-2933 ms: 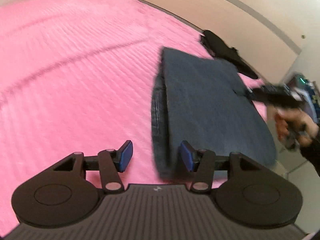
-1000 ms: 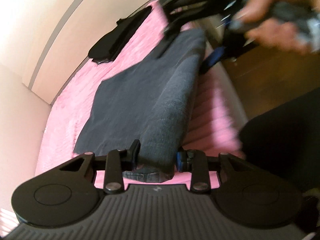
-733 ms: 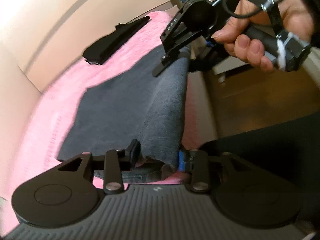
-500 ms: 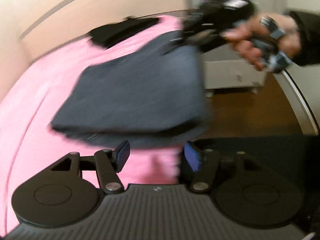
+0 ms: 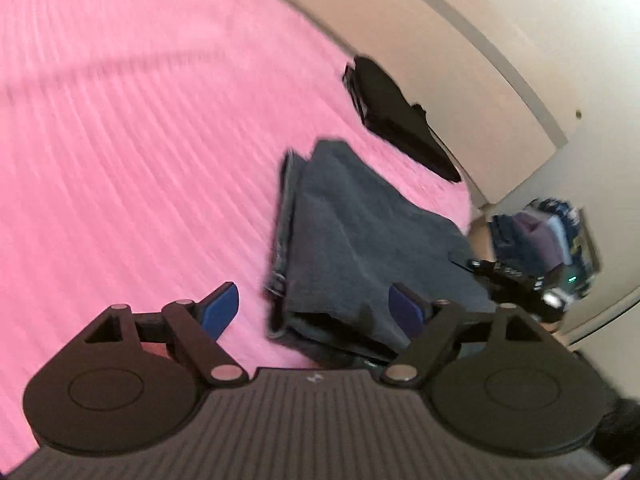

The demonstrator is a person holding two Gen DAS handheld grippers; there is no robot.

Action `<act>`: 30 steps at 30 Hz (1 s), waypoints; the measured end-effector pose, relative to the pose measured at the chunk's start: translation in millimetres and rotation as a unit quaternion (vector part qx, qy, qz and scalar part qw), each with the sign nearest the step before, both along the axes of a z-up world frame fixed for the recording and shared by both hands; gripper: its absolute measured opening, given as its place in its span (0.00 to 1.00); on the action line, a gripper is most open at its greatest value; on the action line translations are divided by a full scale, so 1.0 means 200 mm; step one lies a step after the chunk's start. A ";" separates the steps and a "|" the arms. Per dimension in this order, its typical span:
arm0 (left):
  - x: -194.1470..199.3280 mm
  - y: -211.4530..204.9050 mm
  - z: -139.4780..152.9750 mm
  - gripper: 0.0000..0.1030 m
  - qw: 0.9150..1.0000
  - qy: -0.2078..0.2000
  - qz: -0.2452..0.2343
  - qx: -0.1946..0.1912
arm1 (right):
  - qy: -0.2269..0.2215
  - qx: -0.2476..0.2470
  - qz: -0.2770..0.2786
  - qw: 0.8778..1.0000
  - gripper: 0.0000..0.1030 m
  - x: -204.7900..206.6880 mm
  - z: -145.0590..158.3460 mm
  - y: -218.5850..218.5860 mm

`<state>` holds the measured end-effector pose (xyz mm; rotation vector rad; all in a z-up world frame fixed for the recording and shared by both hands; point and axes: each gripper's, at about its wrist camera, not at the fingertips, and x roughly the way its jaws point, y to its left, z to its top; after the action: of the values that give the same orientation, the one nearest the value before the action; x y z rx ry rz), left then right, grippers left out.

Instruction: Fold clothes

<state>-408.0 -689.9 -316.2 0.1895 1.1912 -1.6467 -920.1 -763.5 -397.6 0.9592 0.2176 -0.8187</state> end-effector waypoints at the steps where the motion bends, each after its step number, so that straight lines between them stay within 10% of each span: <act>1: 0.00 -0.03 -0.02 0.76 1.000 0.002 -0.001 0.005 | 0.001 0.001 0.004 1.000 0.21 0.00 0.00 -0.01; 4: -0.08 0.00 0.00 0.76 0.997 -0.078 -0.023 -0.019 | 0.008 0.002 0.013 1.000 0.21 -0.02 -0.01 -0.03; 7: -0.17 0.22 0.05 0.76 0.970 -0.221 -0.060 -0.077 | 0.013 0.006 0.005 1.000 0.24 -0.04 0.02 0.01; 9: -0.29 0.33 0.07 0.76 0.931 -0.331 -0.107 -0.113 | 0.042 -0.004 -0.010 0.999 0.38 -0.04 0.07 0.07; 13: -0.56 0.50 0.01 0.77 0.805 -0.514 -0.235 -0.183 | 0.122 -0.077 -0.012 0.989 0.39 -0.01 0.20 0.27; 17: -0.70 0.49 -0.08 0.77 0.741 -0.569 -0.288 -0.211 | 0.182 -0.202 0.104 0.957 0.63 0.11 0.34 0.57; 20: -0.75 0.47 -0.12 0.77 0.716 -0.588 -0.304 -0.223 | 0.264 -0.300 0.262 0.878 0.73 0.27 0.35 0.86; 26: -0.74 0.45 -0.15 0.77 0.714 -0.591 -0.307 -0.218 | 0.507 -0.406 0.414 0.639 0.73 0.51 -0.04 1.19; 28: -0.75 0.47 -0.15 0.78 0.710 -0.593 -0.309 -0.222 | 0.534 -0.429 0.411 0.601 0.73 0.52 -0.13 1.20; 30: -0.77 0.49 -0.15 0.80 0.700 -0.599 -0.313 -0.229 | 0.533 -0.420 0.402 0.615 0.54 0.52 -0.12 1.16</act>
<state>-561.4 -591.1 -346.4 1.2351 -0.3609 -1.7462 -815.1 -531.4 -421.3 -0.6613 1.0998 -0.4183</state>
